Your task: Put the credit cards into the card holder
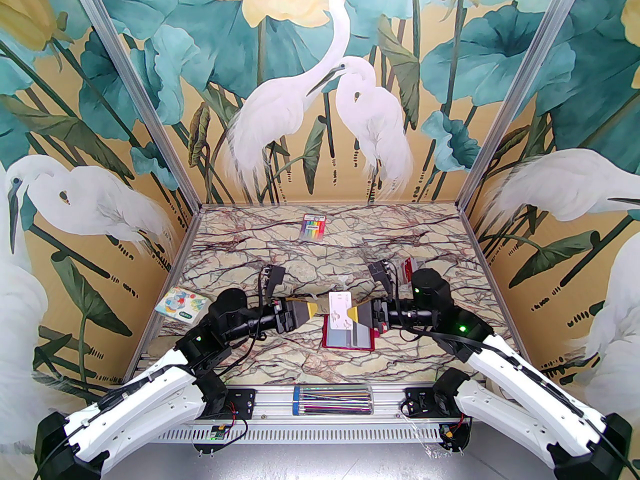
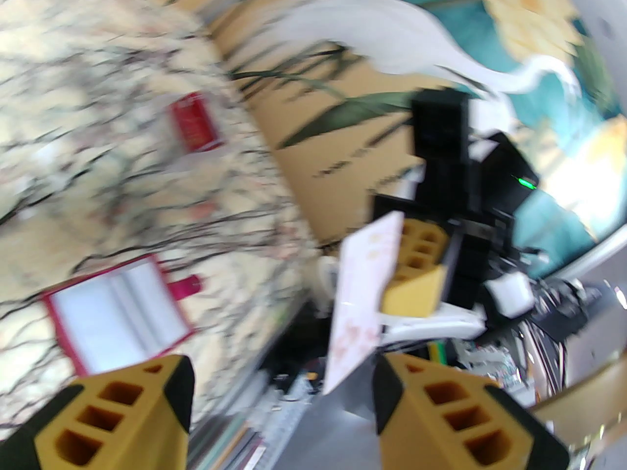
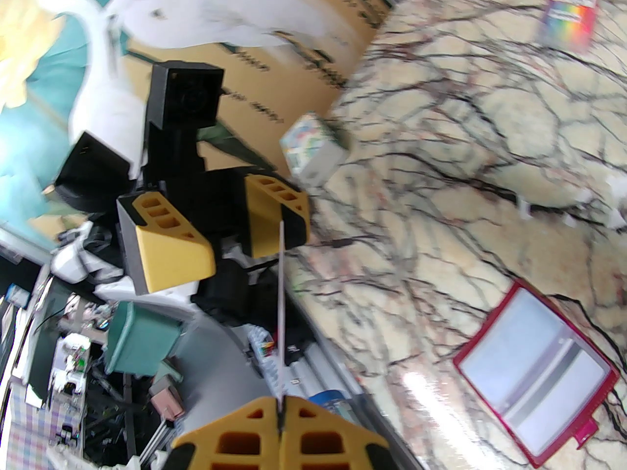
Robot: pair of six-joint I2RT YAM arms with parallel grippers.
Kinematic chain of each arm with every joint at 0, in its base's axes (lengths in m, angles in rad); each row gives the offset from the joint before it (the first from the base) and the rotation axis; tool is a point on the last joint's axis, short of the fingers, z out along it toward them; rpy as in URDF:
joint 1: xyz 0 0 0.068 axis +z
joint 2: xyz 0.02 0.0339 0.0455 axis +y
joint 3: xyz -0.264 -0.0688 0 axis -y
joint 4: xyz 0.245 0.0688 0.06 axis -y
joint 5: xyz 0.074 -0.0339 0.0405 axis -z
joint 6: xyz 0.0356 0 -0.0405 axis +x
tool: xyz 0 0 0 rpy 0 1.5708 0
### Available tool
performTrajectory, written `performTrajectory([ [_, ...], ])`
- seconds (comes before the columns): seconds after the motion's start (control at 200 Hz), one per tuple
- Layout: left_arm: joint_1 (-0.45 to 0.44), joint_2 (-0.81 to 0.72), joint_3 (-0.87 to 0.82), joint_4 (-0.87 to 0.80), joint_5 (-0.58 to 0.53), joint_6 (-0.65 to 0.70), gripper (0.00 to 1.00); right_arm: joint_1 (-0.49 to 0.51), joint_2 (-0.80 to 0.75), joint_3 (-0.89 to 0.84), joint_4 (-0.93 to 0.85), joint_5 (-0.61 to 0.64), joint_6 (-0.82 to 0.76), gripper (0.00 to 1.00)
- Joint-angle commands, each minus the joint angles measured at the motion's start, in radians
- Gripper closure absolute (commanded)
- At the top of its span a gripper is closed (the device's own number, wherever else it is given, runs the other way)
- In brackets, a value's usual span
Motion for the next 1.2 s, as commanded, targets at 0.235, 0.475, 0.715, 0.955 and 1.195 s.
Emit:
performTrajectory([
  [0.235, 0.004, 0.424, 0.006, 0.131, 0.143, 0.011, 0.56, -0.047, 0.137, -0.176, 0.021, 0.161, 0.071, 1.0],
  [0.475, 0.004, 0.596, 0.047, 0.208, 0.149, 0.01, 0.62, -0.151, 0.154, -0.277, 0.074, 0.117, 0.074, 1.0],
  [0.715, 0.003, 0.7, 0.051, 0.256, 0.145, -0.003, 0.66, -0.152, 0.196, -0.289, 0.128, 0.092, 0.064, 1.0],
  [0.955, 0.002, 0.757, 0.05, 0.285, 0.14, -0.017, 0.67, -0.153, 0.233, -0.299, 0.17, 0.098, 0.069, 1.0],
  [1.195, 0.001, 0.792, 0.051, 0.311, 0.142, -0.029, 0.68, -0.153, 0.288, -0.301, 0.212, 0.093, 0.072, 1.0],
])
